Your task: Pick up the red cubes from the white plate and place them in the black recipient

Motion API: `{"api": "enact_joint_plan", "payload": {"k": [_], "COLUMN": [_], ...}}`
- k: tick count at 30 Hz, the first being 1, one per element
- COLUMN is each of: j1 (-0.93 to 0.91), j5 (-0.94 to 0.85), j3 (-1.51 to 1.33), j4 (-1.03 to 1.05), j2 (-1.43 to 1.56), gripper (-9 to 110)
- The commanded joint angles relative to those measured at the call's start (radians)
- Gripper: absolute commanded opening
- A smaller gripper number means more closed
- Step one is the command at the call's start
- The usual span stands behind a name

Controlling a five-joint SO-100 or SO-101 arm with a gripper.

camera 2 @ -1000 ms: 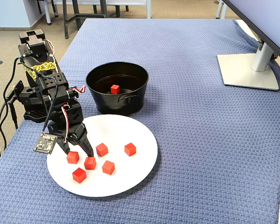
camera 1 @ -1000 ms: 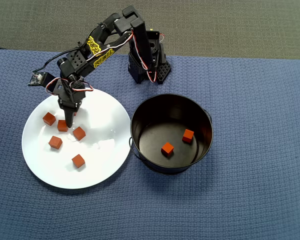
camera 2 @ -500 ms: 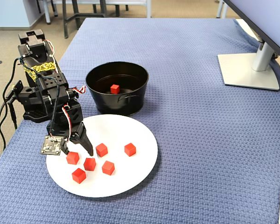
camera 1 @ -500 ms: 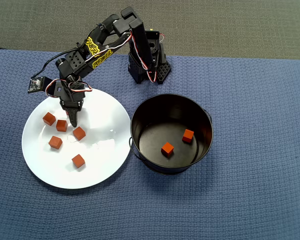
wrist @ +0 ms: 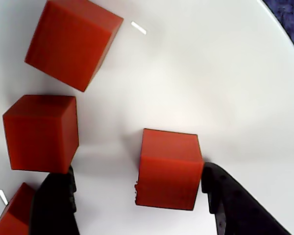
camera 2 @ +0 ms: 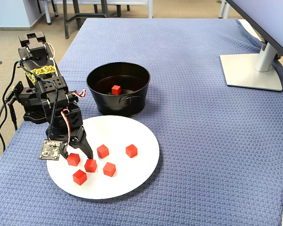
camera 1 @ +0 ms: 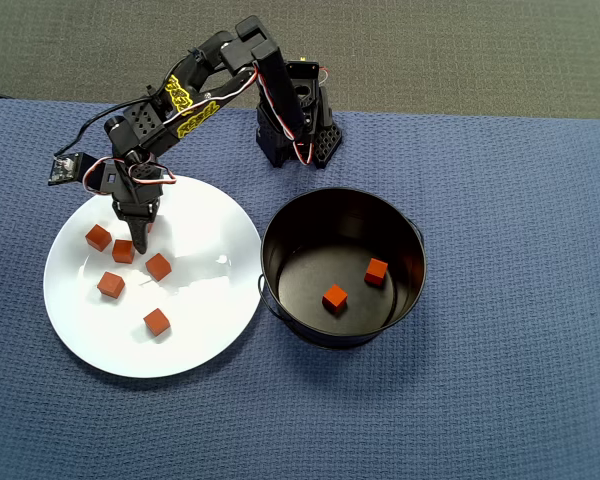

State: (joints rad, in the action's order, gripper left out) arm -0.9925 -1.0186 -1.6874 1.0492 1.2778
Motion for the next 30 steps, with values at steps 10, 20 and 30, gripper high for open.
{"api": "enact_joint_plan", "payload": {"k": [10,20,30], "j1": [-0.015,0.086,0.563], "j5": [0.063,0.213,0.541], "j3": [0.061,0.137,0.357], "j4": [-0.026,0.172,0.592], "j2": [0.014,0.272,0.660], "gripper": [0,0,0]}}
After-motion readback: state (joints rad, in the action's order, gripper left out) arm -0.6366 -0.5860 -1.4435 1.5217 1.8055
